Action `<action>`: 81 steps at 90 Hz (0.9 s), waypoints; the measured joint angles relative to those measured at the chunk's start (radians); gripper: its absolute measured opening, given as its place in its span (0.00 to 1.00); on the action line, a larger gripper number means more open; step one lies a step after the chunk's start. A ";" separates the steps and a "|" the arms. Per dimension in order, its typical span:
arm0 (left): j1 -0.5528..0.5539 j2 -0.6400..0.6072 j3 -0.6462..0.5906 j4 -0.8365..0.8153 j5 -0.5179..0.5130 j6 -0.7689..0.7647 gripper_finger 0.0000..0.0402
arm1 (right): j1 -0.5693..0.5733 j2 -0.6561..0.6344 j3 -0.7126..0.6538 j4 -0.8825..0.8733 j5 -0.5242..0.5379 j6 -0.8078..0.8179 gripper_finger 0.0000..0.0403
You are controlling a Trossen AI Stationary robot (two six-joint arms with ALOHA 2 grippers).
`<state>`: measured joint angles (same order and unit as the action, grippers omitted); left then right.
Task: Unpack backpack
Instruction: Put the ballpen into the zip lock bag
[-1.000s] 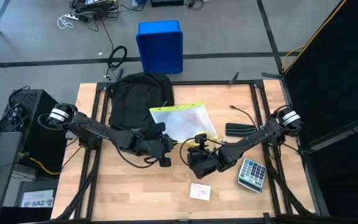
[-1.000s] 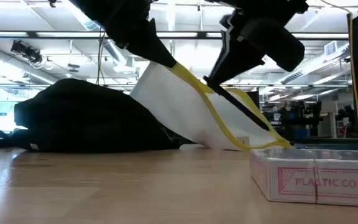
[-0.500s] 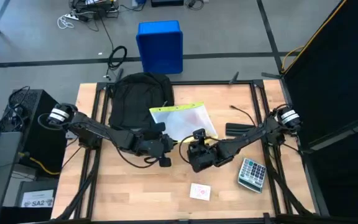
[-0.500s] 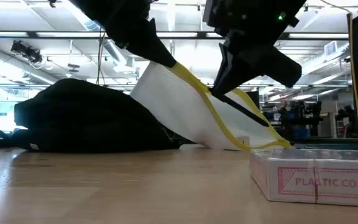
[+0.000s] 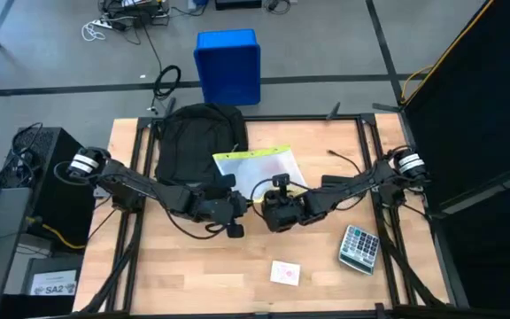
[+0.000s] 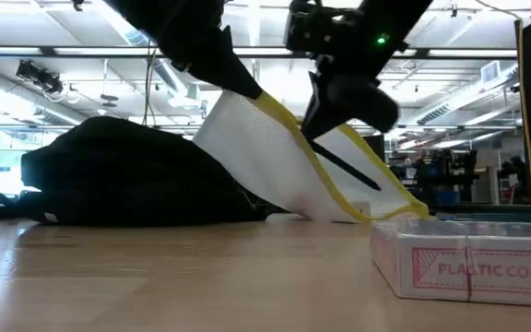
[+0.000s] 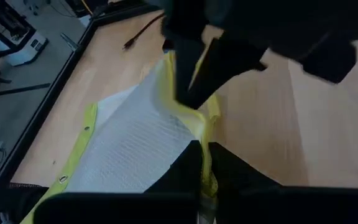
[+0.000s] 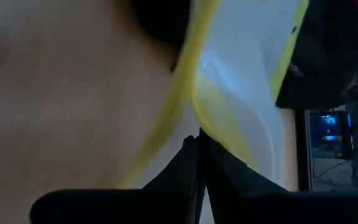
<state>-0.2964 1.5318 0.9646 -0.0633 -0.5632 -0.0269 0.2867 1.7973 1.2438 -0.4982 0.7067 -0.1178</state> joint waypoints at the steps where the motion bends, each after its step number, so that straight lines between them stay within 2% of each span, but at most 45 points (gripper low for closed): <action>1: 0.000 0.000 0.000 0.000 0.000 0.000 0.00 | -0.002 0.000 0.000 0.008 0.000 -0.006 0.00; 27: 0.000 0.000 0.000 0.000 0.000 0.000 0.00 | -0.036 0.001 -0.086 0.189 -0.050 -0.158 0.00; 46: 0.000 0.000 0.000 0.000 0.000 0.000 0.00 | -0.072 0.002 -0.138 0.259 0.016 -0.236 0.00; 63: 0.000 0.000 0.000 0.000 -0.001 0.000 0.00 | -0.122 0.002 -0.138 0.301 -0.051 -0.302 0.00; 81: 0.001 0.000 0.000 -0.001 -0.004 0.000 0.00 | -0.182 0.002 -0.138 0.288 -0.114 -0.244 0.01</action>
<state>-0.2958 1.5318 0.9646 -0.0647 -0.5674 -0.0265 0.1051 1.7992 1.1061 -0.2101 0.5925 -0.3622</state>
